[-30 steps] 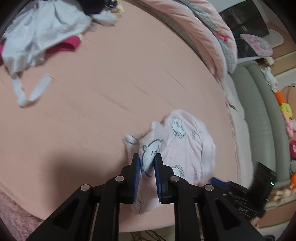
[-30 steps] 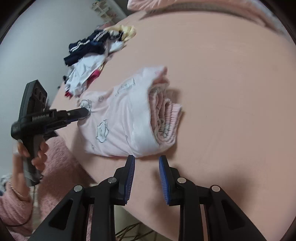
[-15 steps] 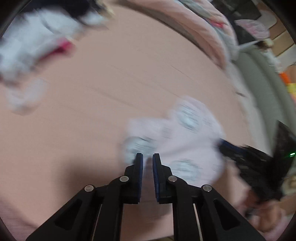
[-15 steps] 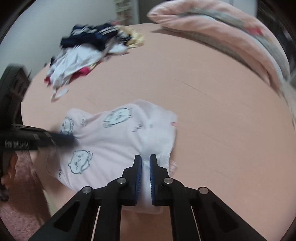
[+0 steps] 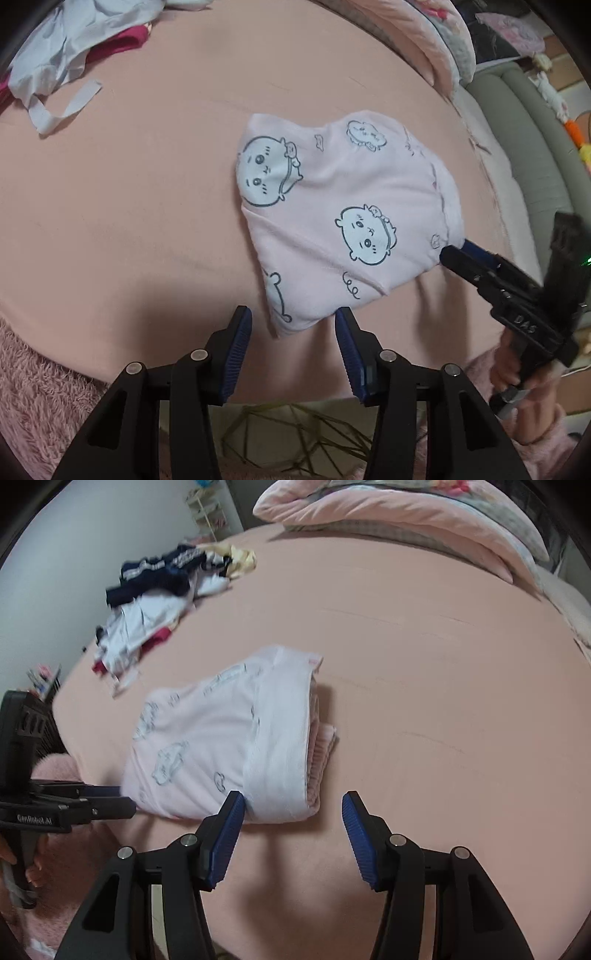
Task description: Fold clothes
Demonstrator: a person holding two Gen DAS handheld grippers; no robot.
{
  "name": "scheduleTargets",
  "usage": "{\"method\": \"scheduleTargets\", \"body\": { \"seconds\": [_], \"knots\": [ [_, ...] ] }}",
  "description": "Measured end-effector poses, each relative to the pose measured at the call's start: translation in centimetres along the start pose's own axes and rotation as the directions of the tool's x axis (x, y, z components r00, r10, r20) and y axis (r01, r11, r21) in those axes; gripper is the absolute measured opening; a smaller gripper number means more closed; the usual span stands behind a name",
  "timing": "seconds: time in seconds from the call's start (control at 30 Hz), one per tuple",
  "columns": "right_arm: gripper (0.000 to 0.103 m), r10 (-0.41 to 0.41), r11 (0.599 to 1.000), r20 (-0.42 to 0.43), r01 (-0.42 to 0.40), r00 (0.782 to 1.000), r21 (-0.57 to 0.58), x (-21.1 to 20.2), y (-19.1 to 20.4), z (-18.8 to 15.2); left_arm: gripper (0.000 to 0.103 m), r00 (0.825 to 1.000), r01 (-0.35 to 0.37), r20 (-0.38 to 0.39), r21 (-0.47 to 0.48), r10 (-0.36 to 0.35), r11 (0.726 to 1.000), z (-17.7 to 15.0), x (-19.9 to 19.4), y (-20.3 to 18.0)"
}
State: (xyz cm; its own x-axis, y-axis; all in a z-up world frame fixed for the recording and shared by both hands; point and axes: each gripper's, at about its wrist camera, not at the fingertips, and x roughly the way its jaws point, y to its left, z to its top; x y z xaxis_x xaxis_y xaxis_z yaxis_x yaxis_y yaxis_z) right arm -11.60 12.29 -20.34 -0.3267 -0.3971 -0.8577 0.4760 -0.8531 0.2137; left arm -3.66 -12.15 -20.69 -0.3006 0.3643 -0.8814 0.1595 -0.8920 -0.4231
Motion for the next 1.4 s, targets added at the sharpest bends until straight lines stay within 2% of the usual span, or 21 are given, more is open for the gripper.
{"method": "scheduleTargets", "body": {
  "seconds": [0.1,0.17,0.23,0.47,0.63,0.73,0.9,1.03,1.13,1.2,1.23,1.27,1.33,1.4],
  "knots": [
    [0.04,-0.009,1.0,0.01,0.009,1.0,-0.017,-0.2,0.9,0.0,0.042,1.0,-0.014,0.026,0.018,0.013,1.0,-0.3,0.0,-0.4],
    [0.033,-0.03,0.999,0.009,0.03,1.0,-0.042,-0.1,1.7,0.1,0.026,0.999,-0.013,0.045,0.035,0.012,0.999,-0.4,-0.1,-0.6],
    [0.03,-0.058,0.996,0.012,0.059,0.998,-0.062,-0.1,2.1,0.1,0.019,0.997,-0.035,0.066,0.062,0.031,0.997,-0.6,0.0,-1.0],
    [0.019,-0.083,0.995,0.017,0.084,0.996,-0.053,-0.5,2.3,-0.1,0.015,0.993,-0.076,0.103,0.156,0.06,0.985,-0.6,-1.8,-1.8],
    [0.014,-0.06,0.997,0.048,0.062,0.997,-0.048,-3.0,3.4,-0.2,0.014,0.989,-0.104,0.124,0.221,0.078,0.97,-0.5,-2.9,-2.3],
    [0.014,-0.051,0.996,0.064,0.055,0.997,-0.073,-4.6,4.5,-0.8,0.014,0.993,-0.103,0.076,0.252,0.087,0.962,0.1,-2.0,-1.8],
    [0.012,-0.058,0.998,-0.038,0.057,0.998,-0.013,-1.3,2.9,-2.8,0.014,0.994,-0.104,-0.001,0.305,0.109,0.947,0.9,-0.6,-1.1],
    [0.011,-0.089,0.995,-0.026,0.088,0.996,-0.044,-1.4,3.3,-3.0,0.014,0.985,-0.162,0.0,0.326,0.171,0.932,0.8,-0.6,-0.6],
    [0.011,-0.09,0.996,-0.044,0.089,0.995,-0.033,-1.4,3.0,-3.0,0.01,0.972,-0.228,0.004,0.287,0.237,0.93,1.2,-1.3,1.4],
    [0.012,-0.078,0.996,-0.077,0.076,0.994,-0.036,-2.0,2.8,-3.1,0.01,0.98,-0.199,0.03,0.243,0.197,0.949,1.6,-3.0,2.7],
    [0.012,-0.064,0.998,-0.068,0.062,0.996,-0.024,-2.8,2.8,-3.0,0.01,0.988,-0.152,0.048,0.227,0.145,0.962,1.9,-4.1,3.0],
    [0.012,-0.056,0.998,-0.045,0.056,0.997,-0.013,-3.8,2.8,-2.8,0.01,0.993,-0.113,0.07,0.219,0.1,0.969,2.2,-5.0,3.1],
    [0.013,-0.08,0.997,0.025,0.081,0.996,-0.016,-5.8,3.1,-2.0,0.01,0.993,-0.067,0.113,0.253,0.039,0.965,2.9,-5.6,1.7],
    [0.014,-0.081,0.994,0.112,0.089,0.99,-0.064,-7.0,4.2,-0.4,0.01,0.994,-0.025,0.106,0.29,-0.007,0.957,4.0,-4.3,-0.1]
  ]
}}
